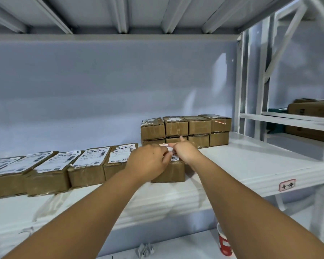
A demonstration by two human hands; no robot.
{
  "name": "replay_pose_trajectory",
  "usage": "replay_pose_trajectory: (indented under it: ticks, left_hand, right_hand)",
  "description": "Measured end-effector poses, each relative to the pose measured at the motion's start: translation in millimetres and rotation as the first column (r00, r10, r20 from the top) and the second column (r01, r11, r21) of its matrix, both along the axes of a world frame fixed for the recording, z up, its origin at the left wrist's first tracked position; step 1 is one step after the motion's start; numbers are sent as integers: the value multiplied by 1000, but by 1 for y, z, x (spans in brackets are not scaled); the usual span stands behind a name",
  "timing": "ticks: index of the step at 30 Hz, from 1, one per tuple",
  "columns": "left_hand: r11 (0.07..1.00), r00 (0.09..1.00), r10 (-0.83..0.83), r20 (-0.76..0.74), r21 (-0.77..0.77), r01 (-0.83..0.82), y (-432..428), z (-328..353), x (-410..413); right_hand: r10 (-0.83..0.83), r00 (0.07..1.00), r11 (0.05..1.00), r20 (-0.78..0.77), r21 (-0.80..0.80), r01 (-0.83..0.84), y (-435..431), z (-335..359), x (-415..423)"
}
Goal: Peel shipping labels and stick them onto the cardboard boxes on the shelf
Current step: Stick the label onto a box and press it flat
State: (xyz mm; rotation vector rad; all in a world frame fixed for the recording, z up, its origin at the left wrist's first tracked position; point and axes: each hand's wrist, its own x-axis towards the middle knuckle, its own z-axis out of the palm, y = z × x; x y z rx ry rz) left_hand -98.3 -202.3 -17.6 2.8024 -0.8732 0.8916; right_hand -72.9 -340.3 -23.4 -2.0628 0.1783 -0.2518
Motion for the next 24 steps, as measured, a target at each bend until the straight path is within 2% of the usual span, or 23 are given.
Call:
replay_pose_trajectory:
  ticks: [3, 6, 8, 10, 12, 16, 19, 21, 24]
  left_hand:
    - [995, 989, -95, 111, -7, 97, 1, -10, -15]
    - [984, 977, -176, 119, -7, 178, -3, -22, -27]
    - [986, 985, -144, 98, -75, 152, -6, -29, -33]
    - [989, 994, -73, 82, -126, 83, -8, -30, -36]
    - [990, 999, -12, 52, -143, 20, -9, -30, -37]
    - [957, 997, -64, -35, -287, 52, -7, -31, -32]
    - [951, 993, -99, -66, -302, 75, -5, -34, -27]
    - [956, 997, -70, -29, -288, 59, -3, -35, -26]
    - [962, 1000, -3, -7, -275, 1, -3, -37, -24]
  right_hand:
    - [-152, 988, 957, -33, -255, 139, -2, 3, -18]
    - [-314, 948, 887, -51, -372, 273, 0, 7, -31]
    - [-325, 945, 819, -30, -509, 265, 0, 10, -40]
    - [-262, 965, 699, 1, -689, 191, -7, 12, -42]
    - [-241, 970, 623, 9, -765, 162, -15, 17, -46]
    - [-258, 961, 576, 98, -783, 234, -21, 18, -52]
    - [-235, 944, 647, 230, -688, 329, -24, 7, -53]
    - [-233, 921, 711, 311, -592, 379, -29, -2, -53]
    - [-251, 891, 740, 378, -519, 428, -36, -10, -52]
